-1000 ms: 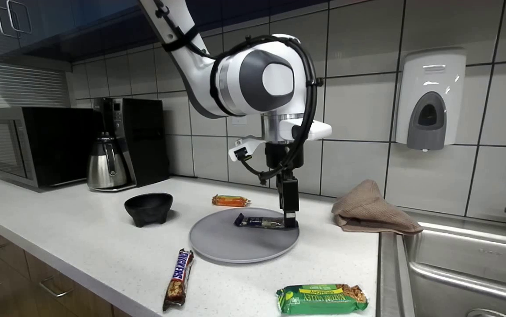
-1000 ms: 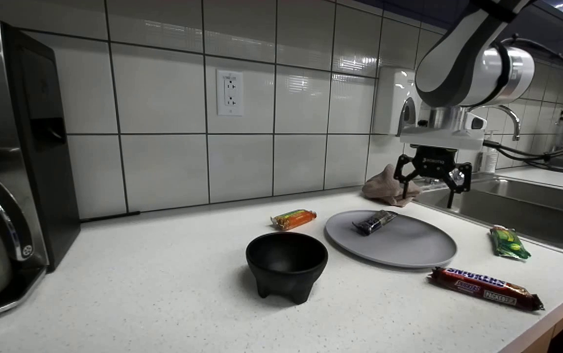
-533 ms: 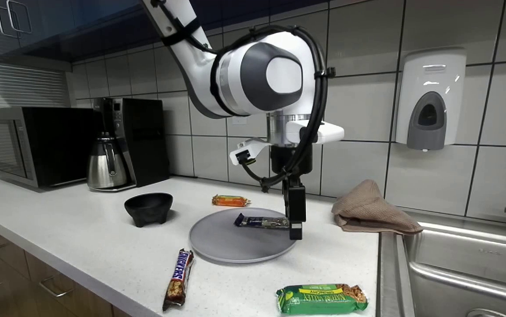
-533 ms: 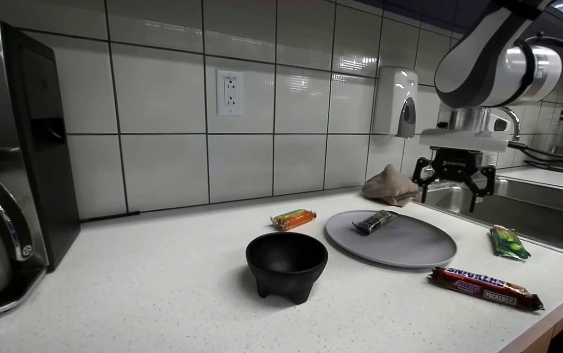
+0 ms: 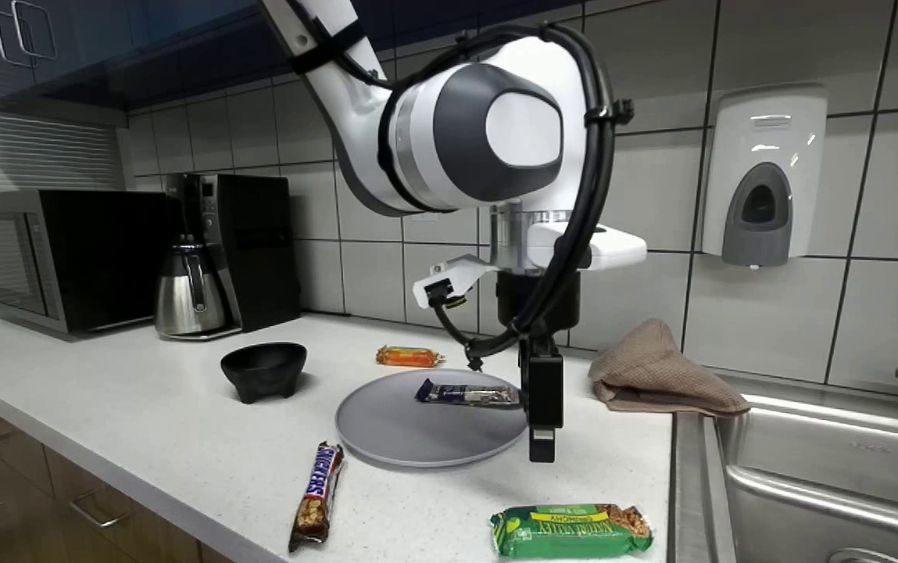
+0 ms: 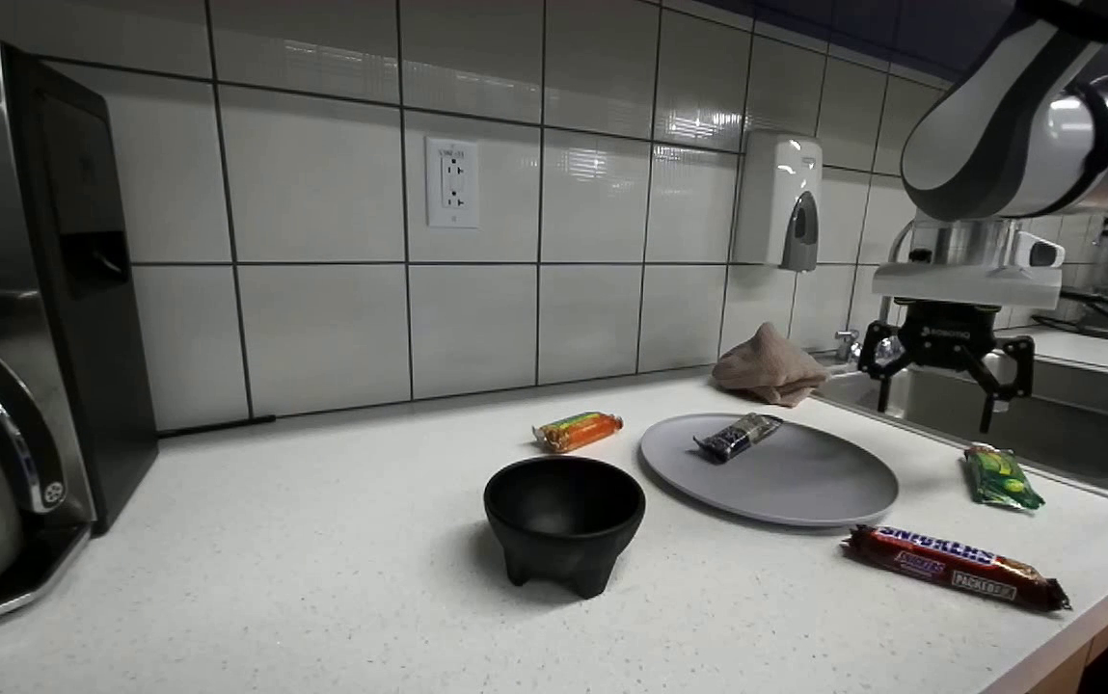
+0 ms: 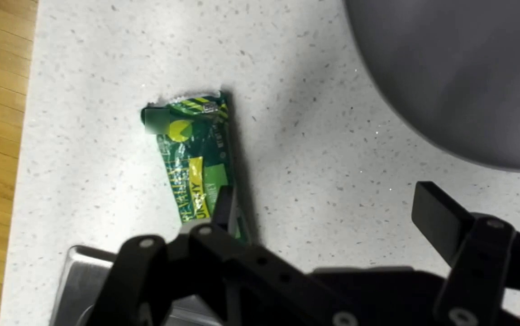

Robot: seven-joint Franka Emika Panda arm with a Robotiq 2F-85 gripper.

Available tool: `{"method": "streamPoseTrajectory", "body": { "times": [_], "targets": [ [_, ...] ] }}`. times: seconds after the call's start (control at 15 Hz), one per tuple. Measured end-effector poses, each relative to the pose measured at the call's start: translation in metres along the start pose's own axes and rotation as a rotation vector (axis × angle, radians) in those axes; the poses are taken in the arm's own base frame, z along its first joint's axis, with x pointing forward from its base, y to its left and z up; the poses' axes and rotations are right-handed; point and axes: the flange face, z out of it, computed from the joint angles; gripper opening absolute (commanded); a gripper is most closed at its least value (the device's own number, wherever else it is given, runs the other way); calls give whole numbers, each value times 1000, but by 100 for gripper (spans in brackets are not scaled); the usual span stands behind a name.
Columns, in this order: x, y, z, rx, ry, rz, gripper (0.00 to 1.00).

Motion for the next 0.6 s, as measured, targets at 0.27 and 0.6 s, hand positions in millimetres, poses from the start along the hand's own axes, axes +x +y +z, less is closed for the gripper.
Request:
{"method": "streamPoseTrajectory", "body": {
  "times": [0.27, 0.6],
  "targets": [
    [5, 17, 5, -21, -1, 12, 100],
    [11, 41, 13, -64, 10, 1, 100]
  ]
}}
